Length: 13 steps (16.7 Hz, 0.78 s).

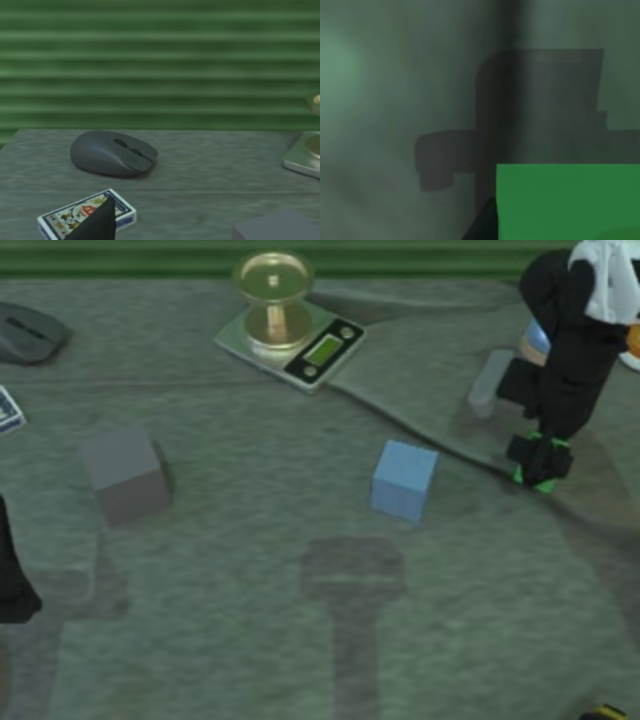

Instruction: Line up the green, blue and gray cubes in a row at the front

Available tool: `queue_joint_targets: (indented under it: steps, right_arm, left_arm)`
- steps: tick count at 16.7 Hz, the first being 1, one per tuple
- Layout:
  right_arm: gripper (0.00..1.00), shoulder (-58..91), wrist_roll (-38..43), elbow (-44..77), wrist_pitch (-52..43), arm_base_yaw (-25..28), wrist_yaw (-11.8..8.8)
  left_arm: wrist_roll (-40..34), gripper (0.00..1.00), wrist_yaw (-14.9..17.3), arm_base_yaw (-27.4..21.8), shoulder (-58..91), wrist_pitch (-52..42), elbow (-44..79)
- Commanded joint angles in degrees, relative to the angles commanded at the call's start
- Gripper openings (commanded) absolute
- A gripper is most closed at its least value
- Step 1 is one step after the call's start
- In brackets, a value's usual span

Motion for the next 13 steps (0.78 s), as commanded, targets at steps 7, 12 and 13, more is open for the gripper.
queue_joint_targets:
  steps: [7,12,13]
  right_arm:
    - [0.0,-2.6,0.6,2.1,-3.9,0.3,-0.7]
    - [0.0,-5.0,0.8,9.5,-14.3,0.5,-0.7]
    - [0.0,-5.3,0.8,10.2,-15.1,0.5,-0.7]
  left_arm:
    - [0.0,1.0,0.0,0.0,0.0,0.0,0.0]
    - [0.0,1.0,0.0,0.0,0.0,0.0,0.0]
    - [0.0,1.0,0.0,0.0,0.0,0.0,0.0]
